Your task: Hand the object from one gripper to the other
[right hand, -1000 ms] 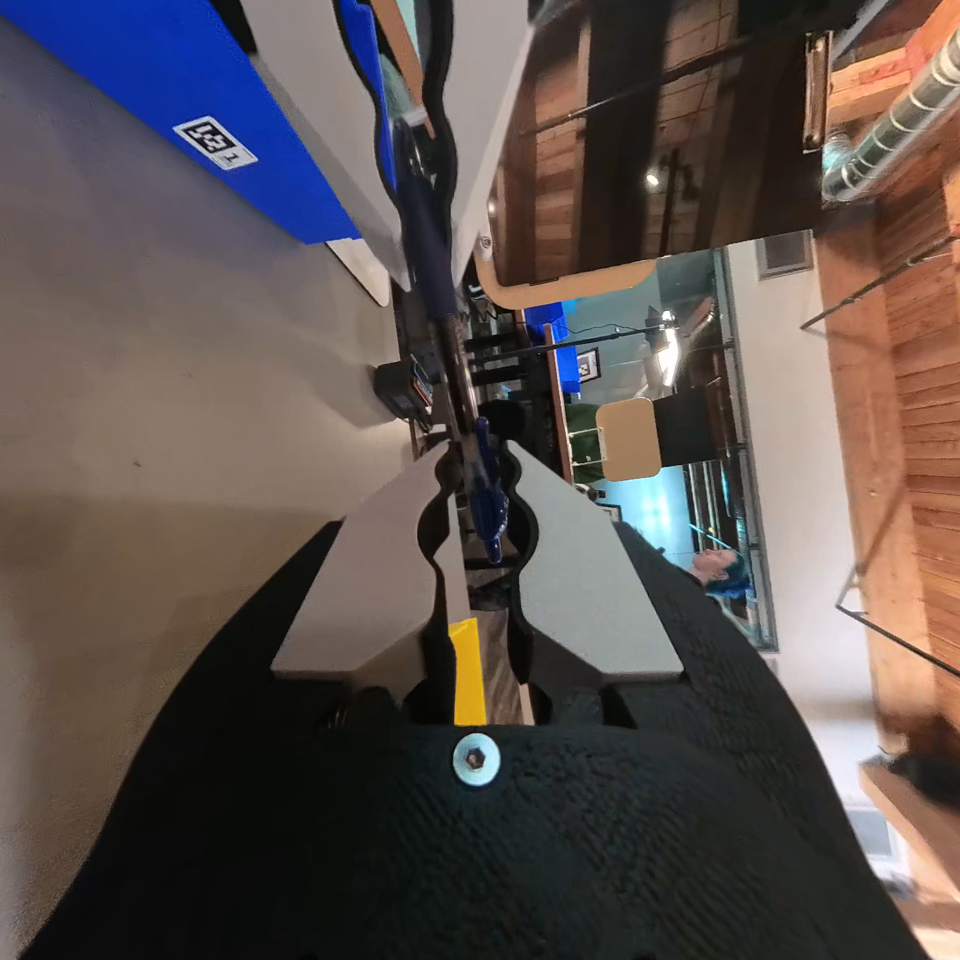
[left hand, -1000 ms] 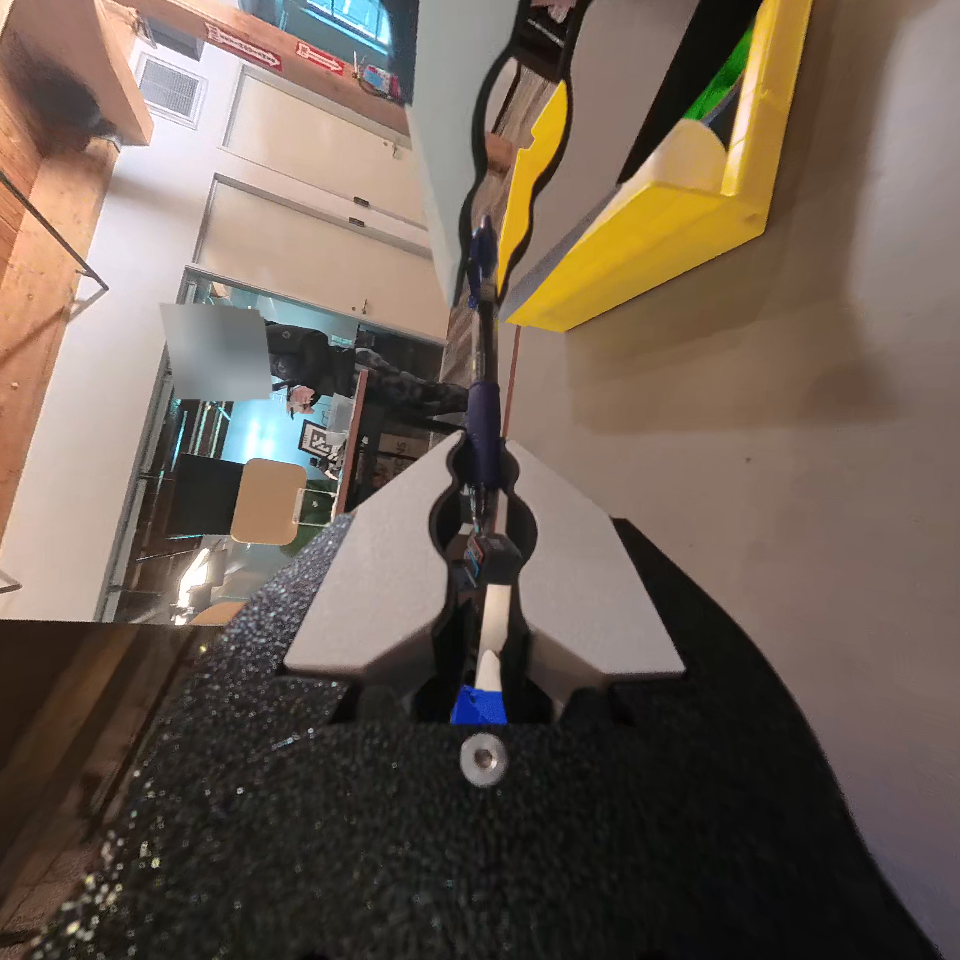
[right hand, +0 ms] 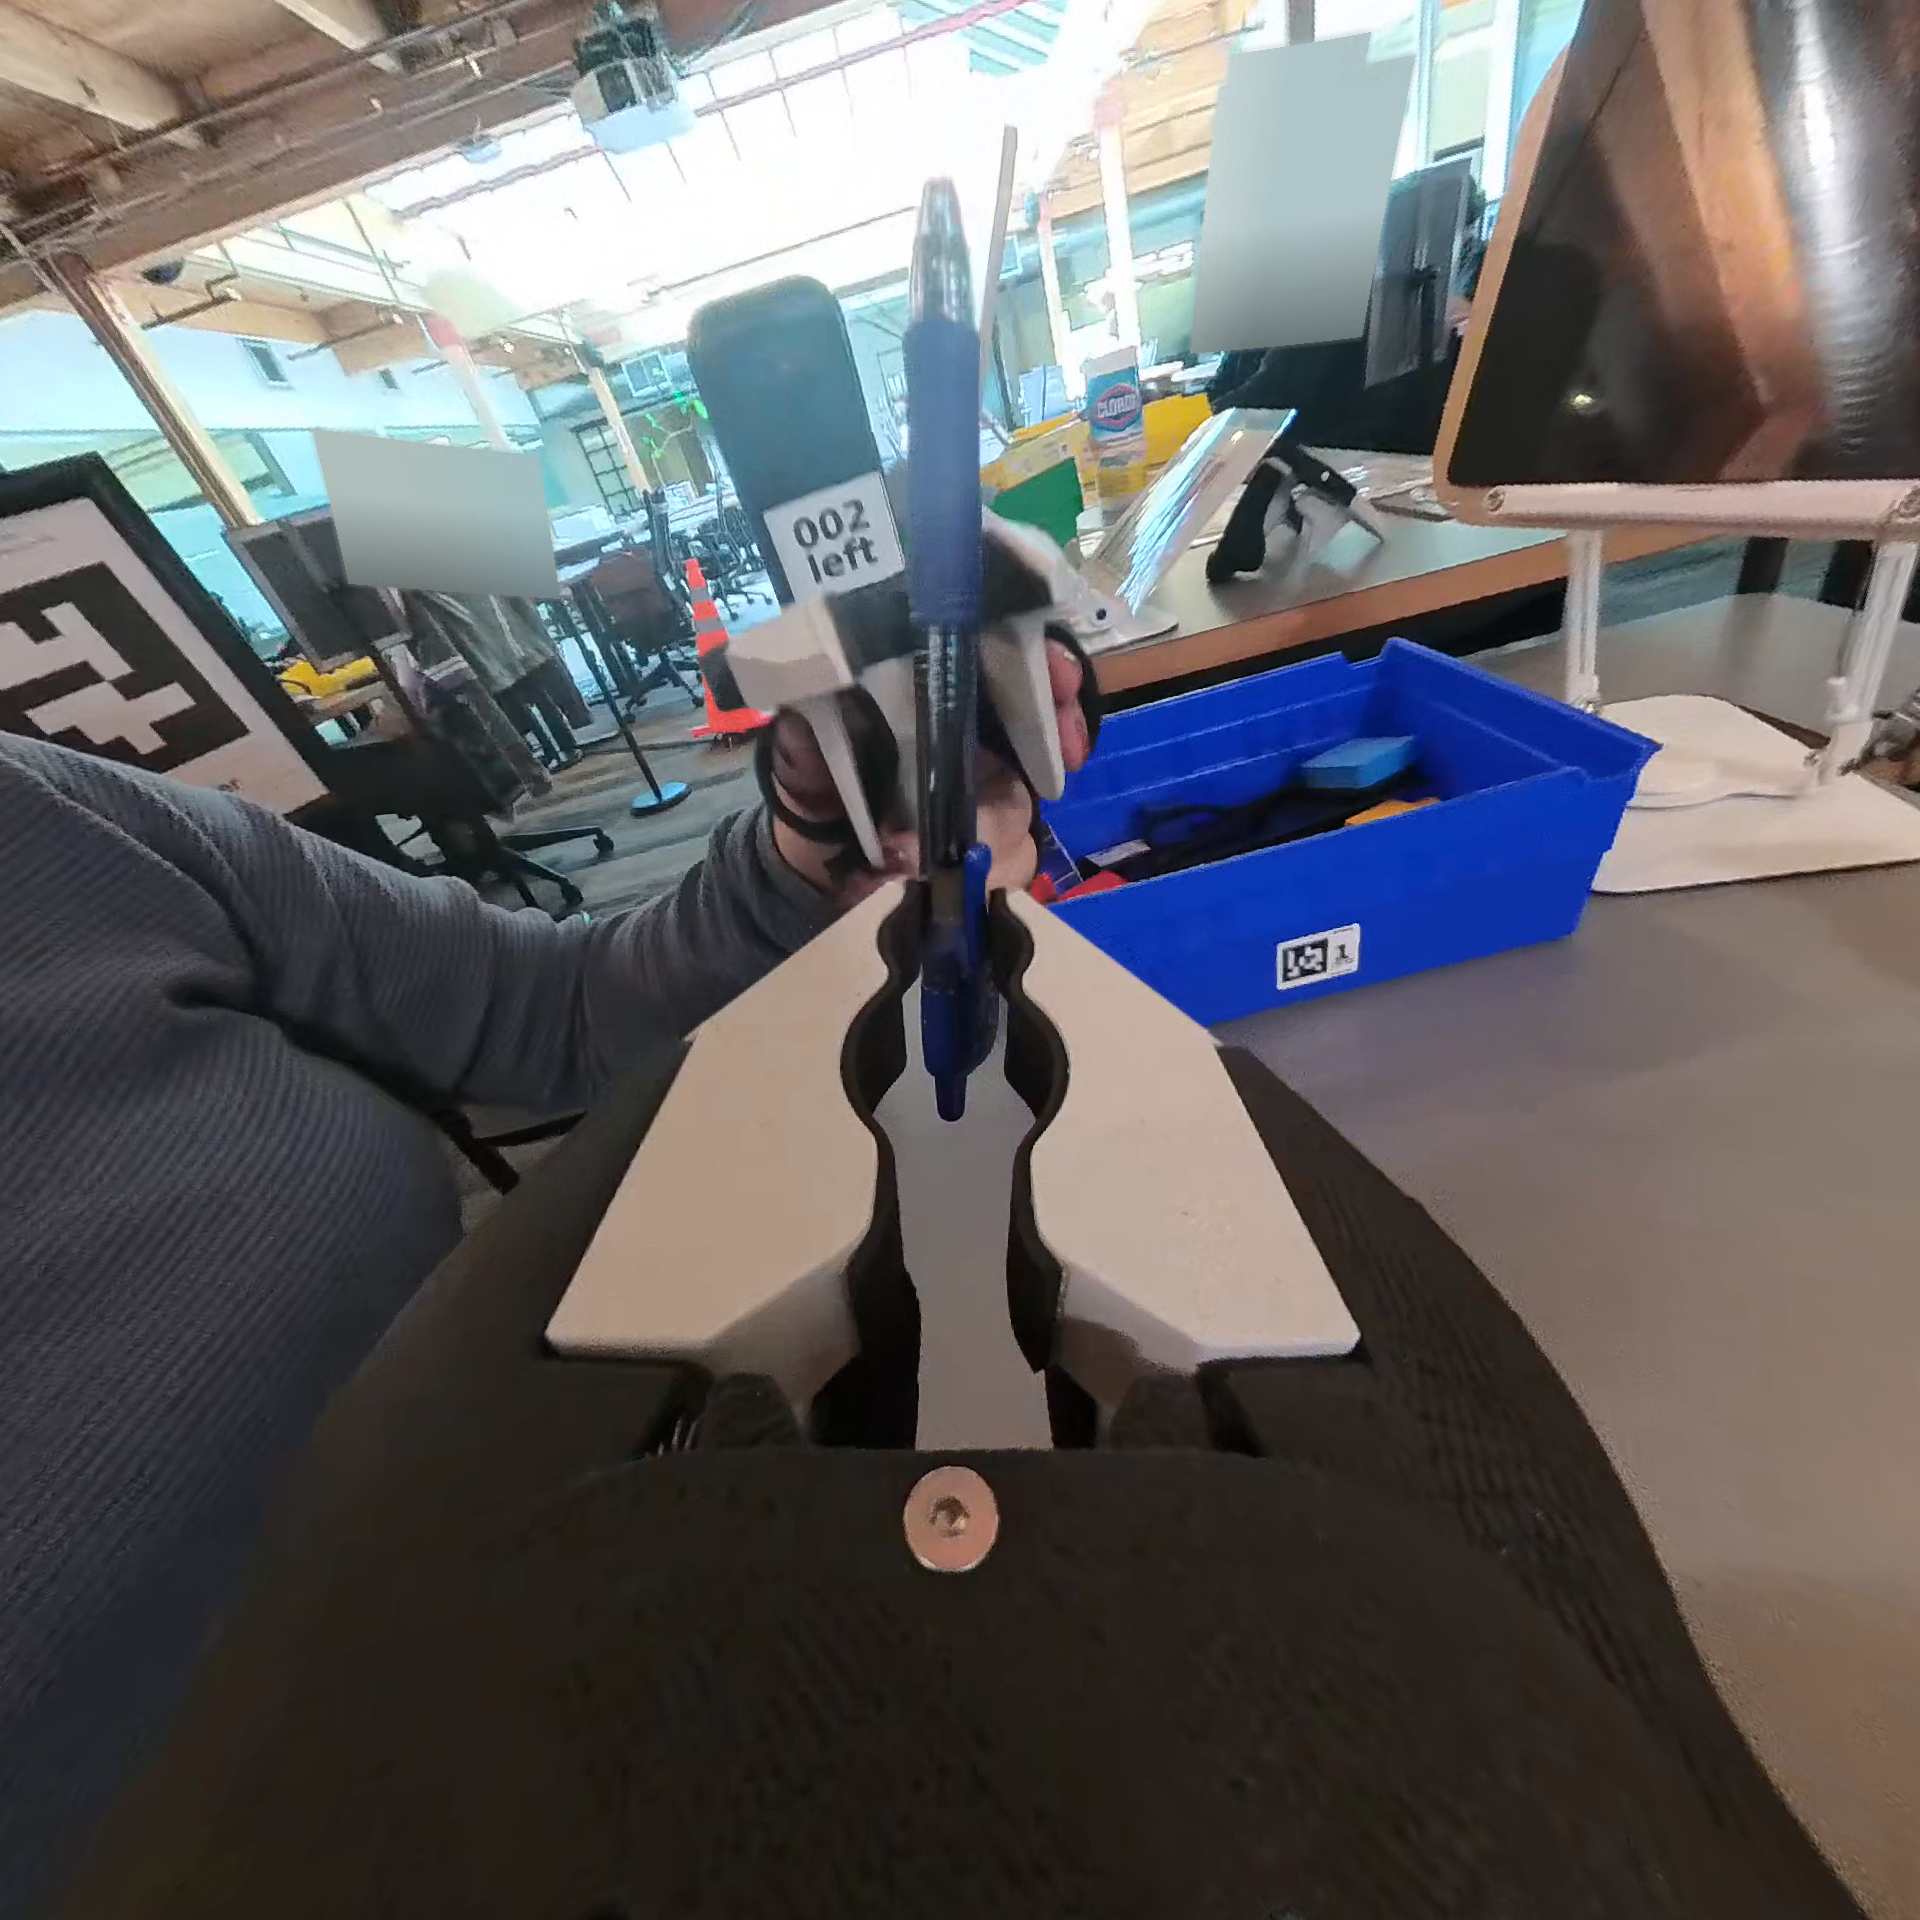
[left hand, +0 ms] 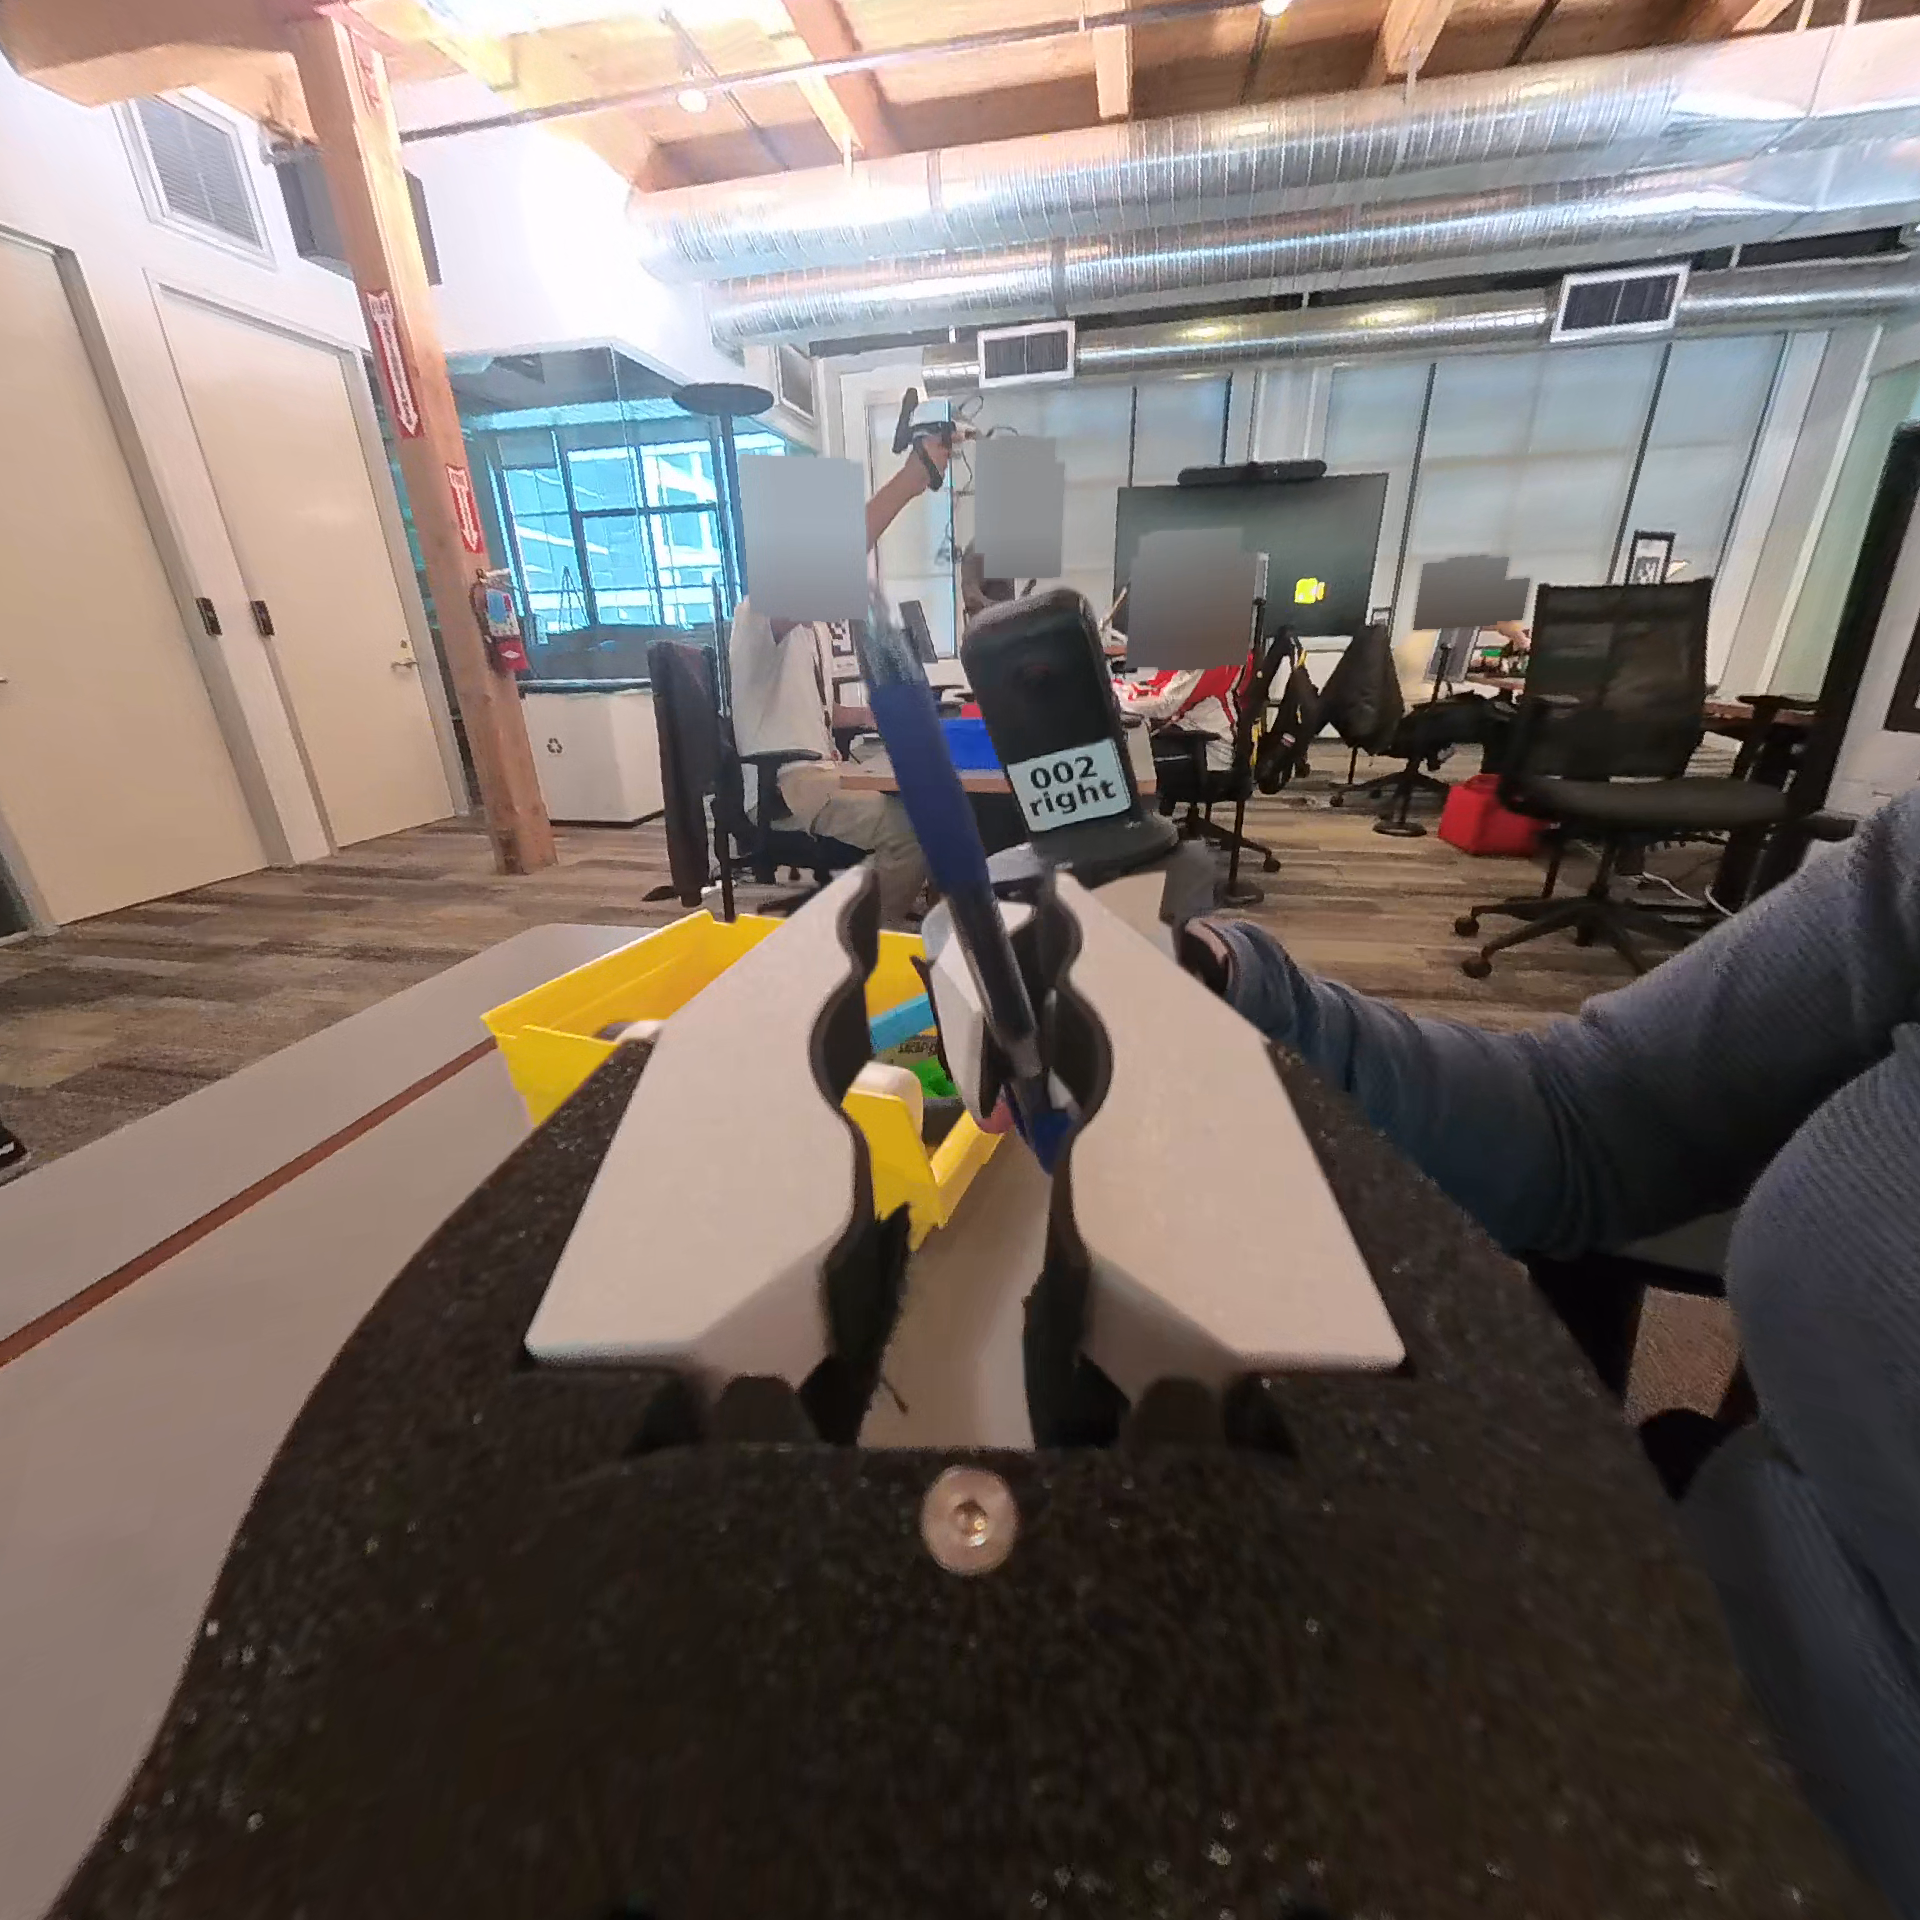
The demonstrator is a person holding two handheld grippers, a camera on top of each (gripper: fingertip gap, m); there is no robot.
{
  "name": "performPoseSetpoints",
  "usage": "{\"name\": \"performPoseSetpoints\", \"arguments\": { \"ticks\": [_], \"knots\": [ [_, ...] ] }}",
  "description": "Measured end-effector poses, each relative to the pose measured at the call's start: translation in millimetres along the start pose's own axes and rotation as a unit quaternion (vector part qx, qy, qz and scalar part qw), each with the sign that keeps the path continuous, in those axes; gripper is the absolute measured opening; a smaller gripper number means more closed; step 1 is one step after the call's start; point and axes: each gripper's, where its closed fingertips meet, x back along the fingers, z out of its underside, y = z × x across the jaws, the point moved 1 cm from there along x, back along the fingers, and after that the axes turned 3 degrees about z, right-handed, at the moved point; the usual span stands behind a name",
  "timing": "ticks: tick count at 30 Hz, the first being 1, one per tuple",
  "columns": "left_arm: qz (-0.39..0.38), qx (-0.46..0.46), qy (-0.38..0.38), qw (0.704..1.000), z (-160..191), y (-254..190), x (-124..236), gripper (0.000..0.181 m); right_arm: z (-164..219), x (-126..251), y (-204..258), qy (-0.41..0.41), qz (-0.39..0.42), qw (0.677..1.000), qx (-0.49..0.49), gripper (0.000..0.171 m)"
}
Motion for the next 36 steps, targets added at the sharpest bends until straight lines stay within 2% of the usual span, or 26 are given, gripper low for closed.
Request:
{"name": "performPoseSetpoints", "arguments": {
  "ticks": [5,9,14,17,19,21,23,26,31,36],
  "knots": [
    [-0.031,-0.012,-0.012,0.999,-15,3,8,0.029,7,0,1,0.029,0.004,0.999,0.017,0.01],
    [-0.033,-0.011,-0.001,0.999,-18,-1,8,0.011,11,-3,6,0.042,-0.005,0.999,0.025,0.011],
    [-0.025,0.003,0.006,1.0,-21,-7,6,0.009,10,-3,4,0.037,0.001,0.999,0.017,0.012],
    [-0.026,-0.008,0.0,1.0,-25,-11,6,0.008,5,-1,0,0.029,0.014,0.999,0.011,0.024],
    [-0.029,-0.017,-0.012,0.999,-29,-11,8,0.008,12,0,1,0.057,0.01,0.998,0.001,0.034],
    [-0.027,-0.015,-0.034,0.999,-36,-13,10,0.007,20,-2,1,0.079,0.007,0.997,-0.002,0.036],
    [-0.022,-0.01,-0.053,0.998,-41,-13,13,0.008,22,-5,1,0.075,0.002,0.997,-0.008,0.032],
    [-0.021,0.001,-0.073,0.997,-45,-11,17,0.008,19,-7,0,0.059,-0.001,0.998,-0.017,0.011],
    [-0.027,0.018,-0.093,0.995,-49,1,28,0.008,2,6,-2,0.021,0.008,1.0,0.006,0.008],
    [-0.008,0.042,-0.076,0.996,-39,10,33,0.008,-22,28,-12,-0.033,0.049,0.998,0.031,0.007]
  ]
}}
